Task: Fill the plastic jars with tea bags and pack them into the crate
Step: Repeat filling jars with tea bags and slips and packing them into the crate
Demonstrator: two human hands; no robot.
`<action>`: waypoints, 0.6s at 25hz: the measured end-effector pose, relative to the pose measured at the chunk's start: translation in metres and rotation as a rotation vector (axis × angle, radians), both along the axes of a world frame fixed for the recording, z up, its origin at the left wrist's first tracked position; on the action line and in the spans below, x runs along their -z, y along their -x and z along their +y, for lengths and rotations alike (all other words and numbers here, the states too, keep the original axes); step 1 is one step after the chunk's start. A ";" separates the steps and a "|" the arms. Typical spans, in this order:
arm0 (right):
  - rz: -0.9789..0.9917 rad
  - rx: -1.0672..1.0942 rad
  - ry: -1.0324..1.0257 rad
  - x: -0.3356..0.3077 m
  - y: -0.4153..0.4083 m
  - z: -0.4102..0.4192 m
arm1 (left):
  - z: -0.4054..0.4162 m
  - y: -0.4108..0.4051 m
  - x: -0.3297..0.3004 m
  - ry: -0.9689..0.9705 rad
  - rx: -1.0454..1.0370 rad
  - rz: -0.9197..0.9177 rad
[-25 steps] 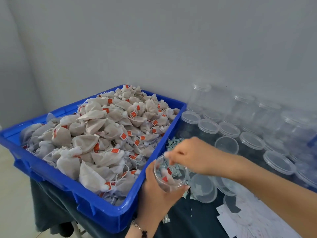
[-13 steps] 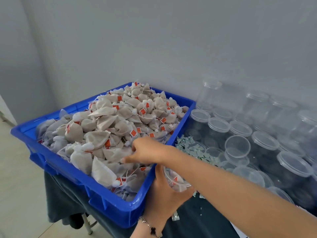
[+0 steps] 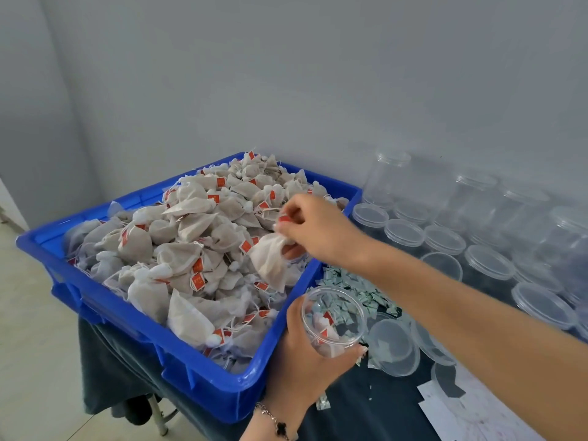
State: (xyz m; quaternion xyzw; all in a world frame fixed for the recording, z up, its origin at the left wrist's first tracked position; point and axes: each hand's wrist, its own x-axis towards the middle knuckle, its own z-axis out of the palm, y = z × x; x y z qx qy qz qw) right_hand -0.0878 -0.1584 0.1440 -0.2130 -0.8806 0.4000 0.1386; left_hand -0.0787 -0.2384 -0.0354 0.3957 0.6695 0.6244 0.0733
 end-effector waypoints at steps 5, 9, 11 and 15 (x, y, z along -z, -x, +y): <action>-0.040 0.063 -0.101 -0.021 -0.043 0.019 | 0.000 0.000 0.002 0.001 -0.020 0.015; -0.498 -0.018 -0.126 0.006 -0.061 0.015 | 0.000 0.001 0.001 0.031 -0.041 0.066; -0.476 0.004 -0.275 0.016 -0.055 0.015 | -0.001 0.002 0.000 0.041 -0.028 0.063; -0.322 -0.072 -0.432 0.029 -0.009 0.018 | -0.004 0.003 -0.001 0.048 -0.008 0.043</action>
